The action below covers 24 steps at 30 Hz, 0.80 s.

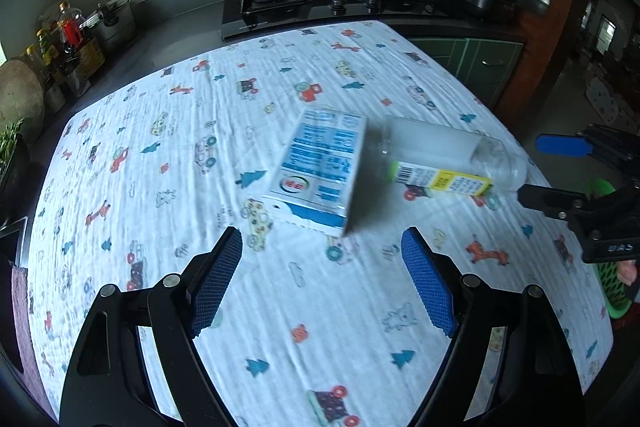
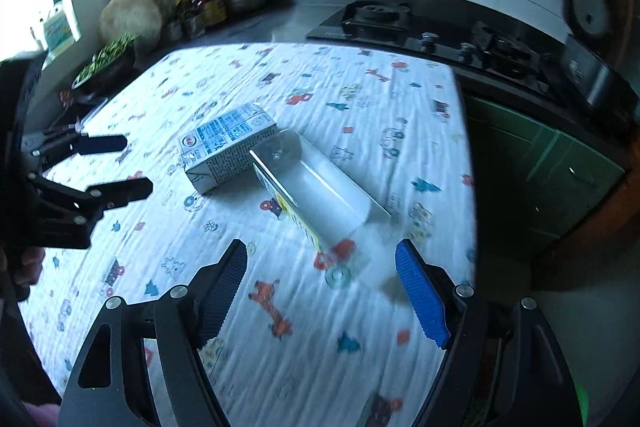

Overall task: Collect trash
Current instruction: 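Grasp the milk carton with the left gripper while the right grasps the clear water bottle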

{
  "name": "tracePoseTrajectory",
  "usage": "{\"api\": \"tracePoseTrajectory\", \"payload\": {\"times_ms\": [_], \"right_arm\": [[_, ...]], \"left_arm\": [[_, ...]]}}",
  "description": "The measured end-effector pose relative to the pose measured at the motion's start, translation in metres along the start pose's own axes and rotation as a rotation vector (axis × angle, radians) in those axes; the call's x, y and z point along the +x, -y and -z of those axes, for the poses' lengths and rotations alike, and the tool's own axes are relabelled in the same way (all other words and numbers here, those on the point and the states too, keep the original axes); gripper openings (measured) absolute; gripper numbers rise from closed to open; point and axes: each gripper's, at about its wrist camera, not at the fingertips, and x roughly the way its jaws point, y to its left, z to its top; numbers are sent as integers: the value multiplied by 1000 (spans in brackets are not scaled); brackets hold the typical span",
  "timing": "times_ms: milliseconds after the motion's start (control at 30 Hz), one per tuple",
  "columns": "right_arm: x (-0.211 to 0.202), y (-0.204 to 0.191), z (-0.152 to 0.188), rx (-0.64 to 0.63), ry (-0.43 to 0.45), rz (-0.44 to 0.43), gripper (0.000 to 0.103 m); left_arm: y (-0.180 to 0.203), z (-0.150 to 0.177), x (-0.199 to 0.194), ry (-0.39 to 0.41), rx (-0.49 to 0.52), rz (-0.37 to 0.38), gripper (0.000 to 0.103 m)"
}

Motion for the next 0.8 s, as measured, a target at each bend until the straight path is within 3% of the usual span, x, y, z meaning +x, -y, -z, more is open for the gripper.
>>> {"api": "tracePoseTrajectory", "payload": {"times_ms": [400, 733, 800], "right_arm": [[66, -4, -38, -149, -102, -47, 78], [105, -7, -49, -248, -188, -79, 78], [109, -7, -49, -247, -199, -81, 73]], "left_arm": [[-28, -6, 17, -16, -24, -7, 81], [-37, -15, 33, -32, -20, 3, 81], [-36, -16, 35, -31, -18, 8, 81]]}}
